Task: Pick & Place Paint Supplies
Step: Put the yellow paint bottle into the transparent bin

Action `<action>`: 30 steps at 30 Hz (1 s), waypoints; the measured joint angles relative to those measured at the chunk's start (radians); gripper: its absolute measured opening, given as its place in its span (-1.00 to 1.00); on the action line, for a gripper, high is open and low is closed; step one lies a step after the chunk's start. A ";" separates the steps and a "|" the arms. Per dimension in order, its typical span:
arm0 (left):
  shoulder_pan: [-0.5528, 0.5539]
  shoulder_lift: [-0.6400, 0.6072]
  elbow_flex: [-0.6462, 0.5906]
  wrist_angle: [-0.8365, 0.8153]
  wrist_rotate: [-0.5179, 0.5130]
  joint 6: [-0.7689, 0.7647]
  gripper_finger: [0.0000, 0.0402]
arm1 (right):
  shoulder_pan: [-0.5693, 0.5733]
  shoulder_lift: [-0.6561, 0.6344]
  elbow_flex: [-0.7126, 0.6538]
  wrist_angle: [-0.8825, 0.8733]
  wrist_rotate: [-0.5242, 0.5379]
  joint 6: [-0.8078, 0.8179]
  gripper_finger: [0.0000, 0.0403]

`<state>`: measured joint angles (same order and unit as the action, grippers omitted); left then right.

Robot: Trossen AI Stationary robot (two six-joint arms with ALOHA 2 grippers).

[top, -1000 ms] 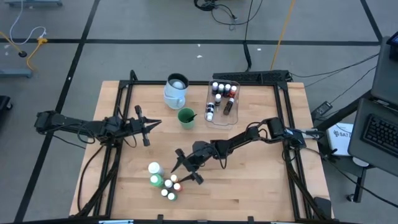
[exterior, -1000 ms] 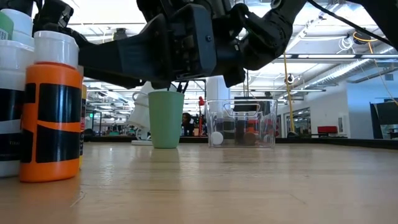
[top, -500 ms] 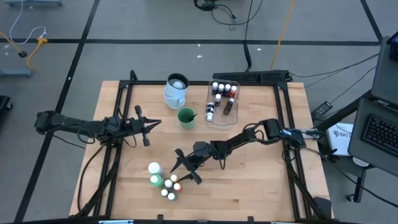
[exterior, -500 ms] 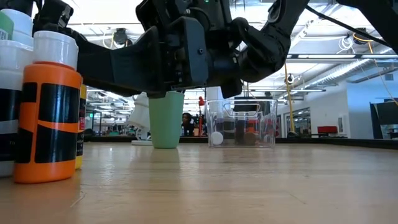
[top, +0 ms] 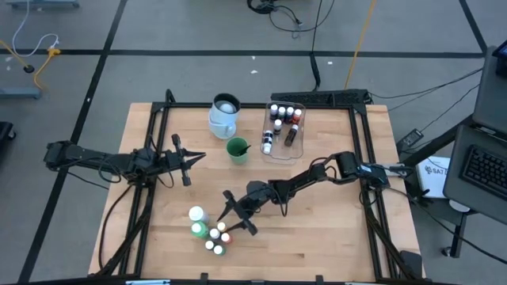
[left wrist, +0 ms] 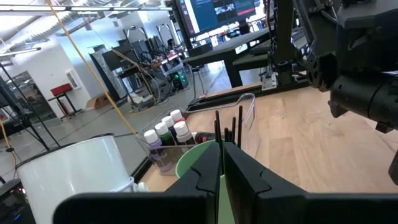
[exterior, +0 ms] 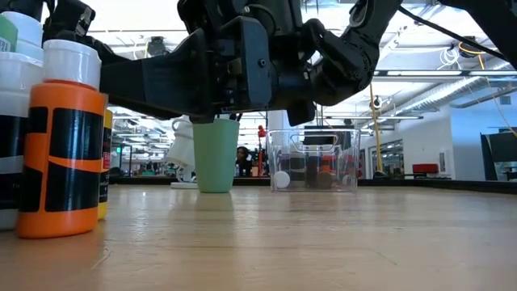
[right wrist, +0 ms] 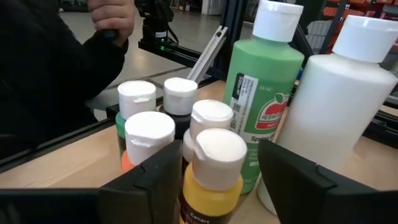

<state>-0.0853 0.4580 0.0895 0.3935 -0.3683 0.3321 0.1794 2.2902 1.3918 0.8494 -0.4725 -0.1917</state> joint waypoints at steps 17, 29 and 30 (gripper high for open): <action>0.000 0.000 0.000 0.000 0.000 0.000 -0.87 | -0.007 -0.018 0.000 -0.042 0.003 0.045 -0.45; 0.000 0.000 0.000 -0.025 0.000 0.000 -0.87 | -0.019 -0.416 0.000 -0.502 0.052 -0.055 -0.45; 0.000 0.000 0.000 -0.026 0.000 0.000 -0.87 | -0.019 -0.457 0.000 -0.545 0.070 -0.064 -0.44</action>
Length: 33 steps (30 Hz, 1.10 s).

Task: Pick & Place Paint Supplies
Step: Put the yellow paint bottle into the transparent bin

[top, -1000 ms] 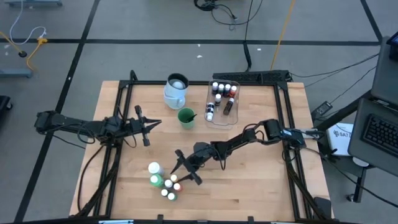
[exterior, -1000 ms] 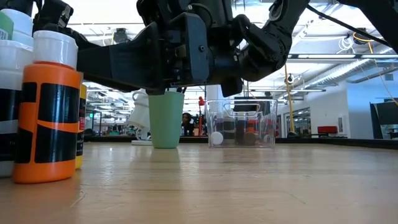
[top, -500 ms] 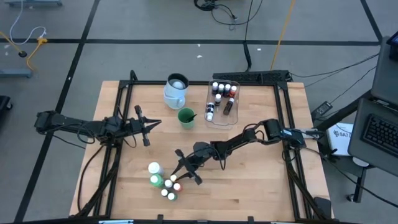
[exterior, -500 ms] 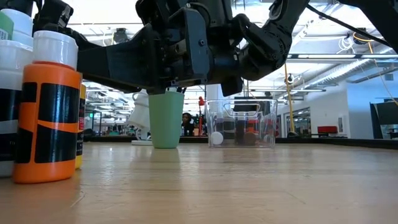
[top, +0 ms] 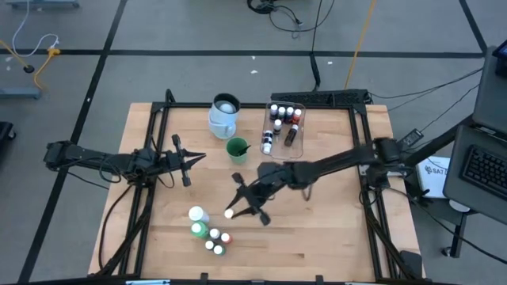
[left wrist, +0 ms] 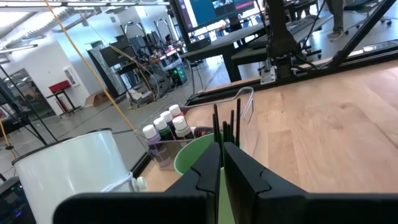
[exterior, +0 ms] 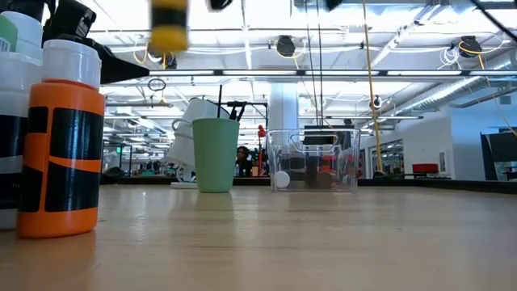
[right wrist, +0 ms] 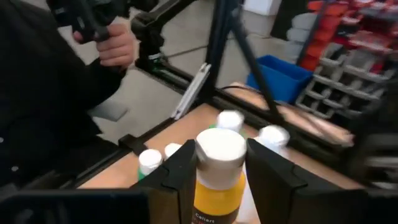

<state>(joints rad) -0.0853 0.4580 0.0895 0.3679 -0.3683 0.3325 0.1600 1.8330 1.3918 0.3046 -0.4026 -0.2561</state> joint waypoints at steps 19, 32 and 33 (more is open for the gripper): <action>0.000 0.000 0.000 0.002 0.000 0.000 -0.87 | -0.231 -0.482 -0.044 -0.495 0.489 -0.026 -0.45; 0.000 0.000 0.000 0.002 0.000 0.002 -0.87 | -0.511 -0.593 -0.621 0.147 0.387 -0.017 -0.44; 0.000 0.000 0.000 0.002 0.000 0.005 -0.87 | -0.526 -0.610 -0.657 0.185 0.406 -0.003 -0.44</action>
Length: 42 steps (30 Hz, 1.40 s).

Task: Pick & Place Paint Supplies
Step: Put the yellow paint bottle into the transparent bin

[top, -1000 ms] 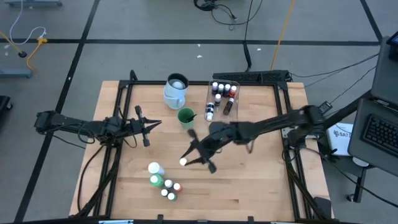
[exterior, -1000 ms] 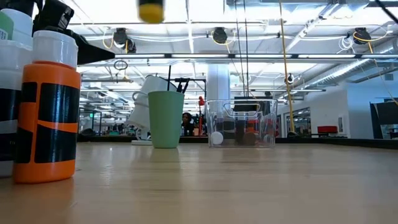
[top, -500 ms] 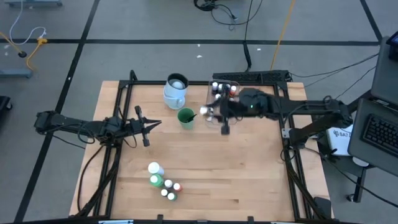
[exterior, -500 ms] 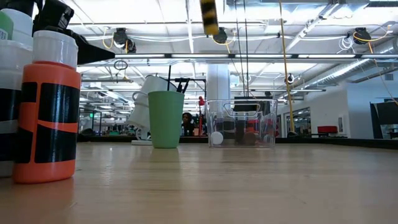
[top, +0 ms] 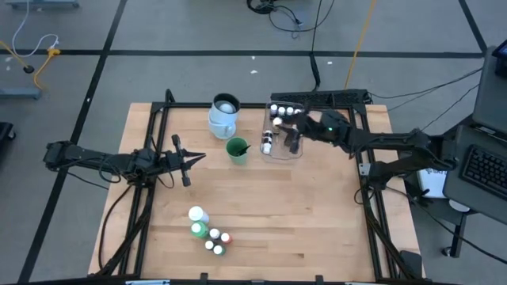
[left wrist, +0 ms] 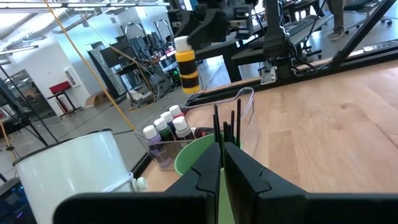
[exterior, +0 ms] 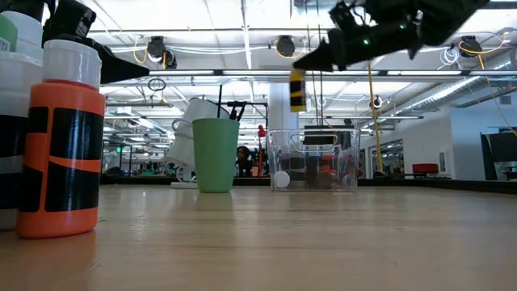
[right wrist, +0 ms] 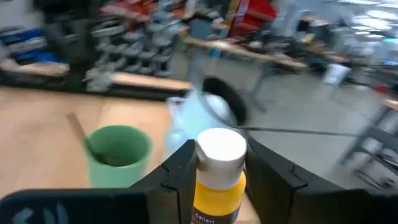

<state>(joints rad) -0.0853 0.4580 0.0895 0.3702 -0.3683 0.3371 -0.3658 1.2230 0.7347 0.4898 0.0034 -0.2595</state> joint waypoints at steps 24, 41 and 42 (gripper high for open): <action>0.001 0.000 0.000 0.017 0.000 0.001 -0.87 | -0.126 0.311 -0.230 0.431 0.134 0.169 -0.45; 0.001 0.000 0.000 0.016 0.000 0.001 -0.87 | -0.125 0.534 -0.227 0.643 0.231 0.170 -0.28; 0.001 0.000 0.000 0.016 0.000 0.001 -0.87 | -0.124 0.533 -0.228 0.645 0.230 0.173 -0.24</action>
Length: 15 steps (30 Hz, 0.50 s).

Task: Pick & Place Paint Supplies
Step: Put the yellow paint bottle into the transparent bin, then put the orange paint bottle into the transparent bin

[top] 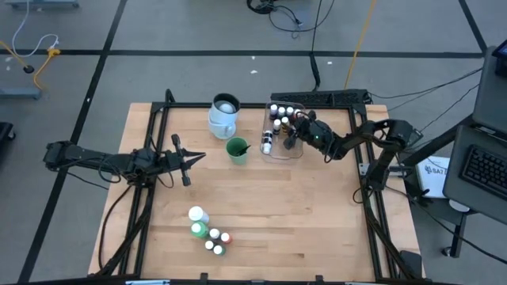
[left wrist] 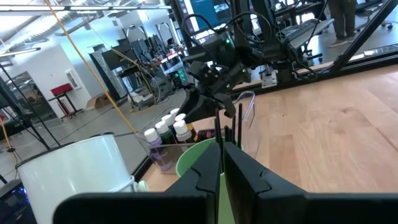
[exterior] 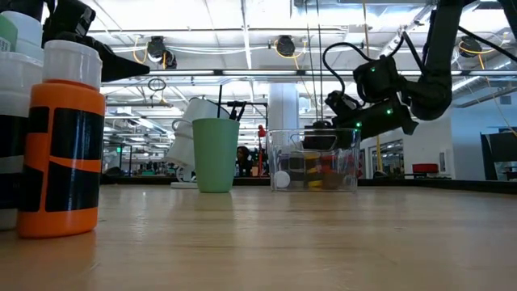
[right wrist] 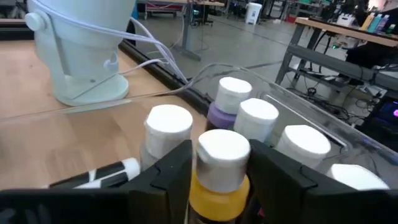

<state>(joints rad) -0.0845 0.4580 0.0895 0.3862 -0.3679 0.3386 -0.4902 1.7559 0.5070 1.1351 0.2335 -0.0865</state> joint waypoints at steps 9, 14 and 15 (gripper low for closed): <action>0.000 0.000 0.000 -0.001 0.000 0.000 -0.87 | 0.026 -0.111 -0.002 -0.013 0.001 0.020 0.02; 0.000 0.000 0.000 -0.001 0.000 0.000 -0.87 | 0.060 -0.297 -0.002 -0.095 0.001 -0.056 0.09; 0.000 0.000 0.000 -0.001 0.000 -0.001 -0.87 | 0.074 -0.348 -0.002 -0.117 0.001 -0.057 0.08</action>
<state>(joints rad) -0.0845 0.4580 0.0895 0.3852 -0.3679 0.3379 -0.4165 1.4076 0.5045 1.0180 0.2345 -0.1430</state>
